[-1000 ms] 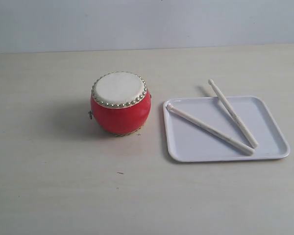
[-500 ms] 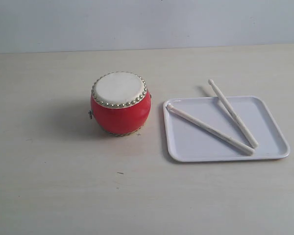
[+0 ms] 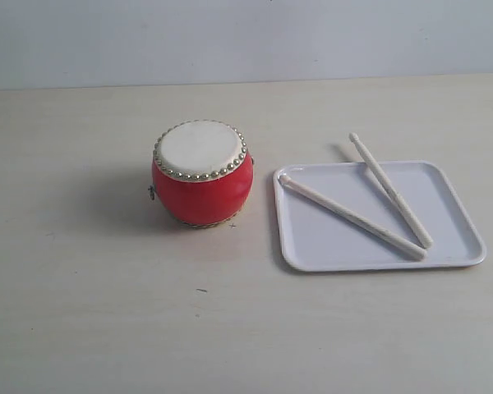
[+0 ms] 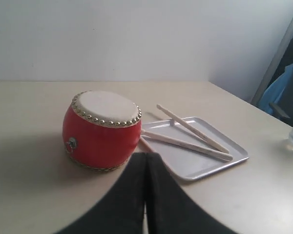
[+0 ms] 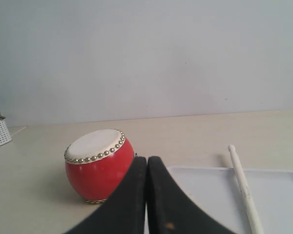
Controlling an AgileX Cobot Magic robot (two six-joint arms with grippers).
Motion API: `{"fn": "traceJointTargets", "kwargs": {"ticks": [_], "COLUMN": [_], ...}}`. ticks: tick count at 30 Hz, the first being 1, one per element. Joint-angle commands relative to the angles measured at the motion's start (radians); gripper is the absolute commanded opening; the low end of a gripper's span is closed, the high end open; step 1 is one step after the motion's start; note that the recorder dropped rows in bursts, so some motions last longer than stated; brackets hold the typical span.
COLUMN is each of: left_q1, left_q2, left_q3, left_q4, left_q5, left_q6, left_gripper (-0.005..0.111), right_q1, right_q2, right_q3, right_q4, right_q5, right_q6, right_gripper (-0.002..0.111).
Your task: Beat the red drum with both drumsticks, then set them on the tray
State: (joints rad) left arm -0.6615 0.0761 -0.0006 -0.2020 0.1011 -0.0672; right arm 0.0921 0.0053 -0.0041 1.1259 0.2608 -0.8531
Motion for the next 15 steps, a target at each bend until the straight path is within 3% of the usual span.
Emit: {"fn": "traceJointTargets", "kwargs": {"ticks": [1,5,6,7,8,9,10,11,13,15], "left_q1": [0.002,0.002,0.002,0.002,0.002,0.002,0.002,0.002,0.002,0.002], "left_q2": [-0.003,-0.003,-0.003,-0.003,-0.003,-0.003,-0.003,-0.003,-0.003,-0.003], "left_q3": [0.001,0.001,0.001,0.001,0.001,0.001,0.001,0.001,0.001,0.001], "left_q4": [0.102,0.088,-0.047,-0.195,-0.516,-0.657,-0.935,-1.050,-1.501,-1.542], "left_q5": [-0.001,-0.001,-0.001,-0.001,-0.003,-0.004,-0.002,-0.002,-0.004,0.025], "left_q6": [-0.111,-0.110,-0.002,0.151,0.507,0.661,0.990,1.107,1.525,1.676], "left_gripper": [0.000,0.000,0.000,0.000,0.000,0.000,0.000,0.000,0.000,0.000], "right_q1": [0.004,0.004,0.004,0.004,0.004,0.004,0.004,0.004,0.004,0.004], "right_q2": [-0.005,-0.005,-0.005,-0.005,-0.005,-0.005,-0.005,-0.005,-0.005,-0.005], "right_q3": [0.004,0.004,0.004,0.004,0.004,0.004,0.004,0.004,0.004,0.004], "right_q4": [-0.002,-0.002,-0.002,-0.002,-0.002,-0.002,-0.002,-0.002,-0.002,-0.002], "right_q5": [0.004,0.004,0.004,0.004,0.004,0.004,0.004,0.004,0.004,0.004], "right_q6": [-0.010,-0.010,-0.010,-0.010,-0.010,-0.010,-0.010,-0.010,-0.010,-0.010], "right_gripper": [0.000,0.000,0.000,0.000,0.000,0.000,0.000,0.000,0.000,0.000]}}
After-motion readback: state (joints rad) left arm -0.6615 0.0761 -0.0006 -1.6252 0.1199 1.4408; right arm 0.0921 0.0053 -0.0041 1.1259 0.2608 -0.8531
